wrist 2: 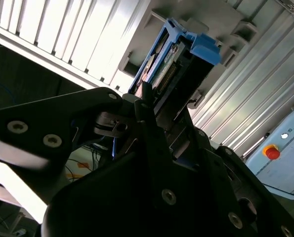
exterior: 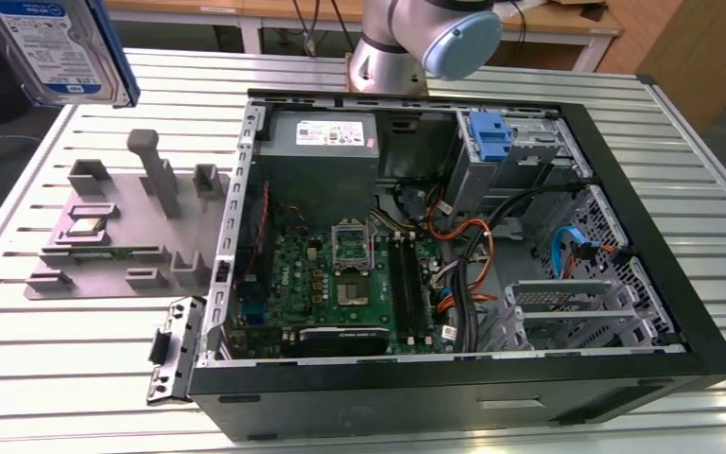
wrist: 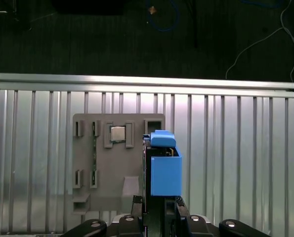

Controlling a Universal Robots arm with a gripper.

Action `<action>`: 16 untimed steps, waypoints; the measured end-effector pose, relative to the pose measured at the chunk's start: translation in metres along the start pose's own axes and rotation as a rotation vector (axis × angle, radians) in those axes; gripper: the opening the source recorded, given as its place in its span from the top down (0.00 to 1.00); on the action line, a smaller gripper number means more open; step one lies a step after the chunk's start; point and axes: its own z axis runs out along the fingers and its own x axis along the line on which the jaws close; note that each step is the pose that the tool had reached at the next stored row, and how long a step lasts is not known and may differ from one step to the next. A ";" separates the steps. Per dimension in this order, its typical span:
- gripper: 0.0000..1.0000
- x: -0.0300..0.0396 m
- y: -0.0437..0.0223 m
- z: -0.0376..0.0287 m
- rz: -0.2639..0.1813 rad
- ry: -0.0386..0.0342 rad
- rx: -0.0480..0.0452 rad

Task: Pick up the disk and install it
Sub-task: 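Pick up the disk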

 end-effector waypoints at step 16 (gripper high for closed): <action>0.65 0.0032 -0.0435 -0.0009 0.000 0.0000 -0.0005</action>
